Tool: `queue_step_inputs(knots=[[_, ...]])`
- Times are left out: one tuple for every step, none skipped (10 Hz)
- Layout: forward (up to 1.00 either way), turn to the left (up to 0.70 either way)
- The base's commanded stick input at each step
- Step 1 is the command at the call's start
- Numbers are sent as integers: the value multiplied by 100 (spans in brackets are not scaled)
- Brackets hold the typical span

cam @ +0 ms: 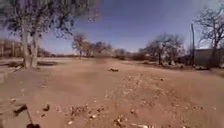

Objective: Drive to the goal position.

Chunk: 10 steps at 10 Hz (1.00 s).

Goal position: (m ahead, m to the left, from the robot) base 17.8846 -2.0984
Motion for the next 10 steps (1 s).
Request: queue_step_inputs(knots=[[100, 0], [100, 0], [100, 0], [100, 0], [100, 0], [100, 0], [100, 0], [100, 0], [100, 0], [100, 0]])
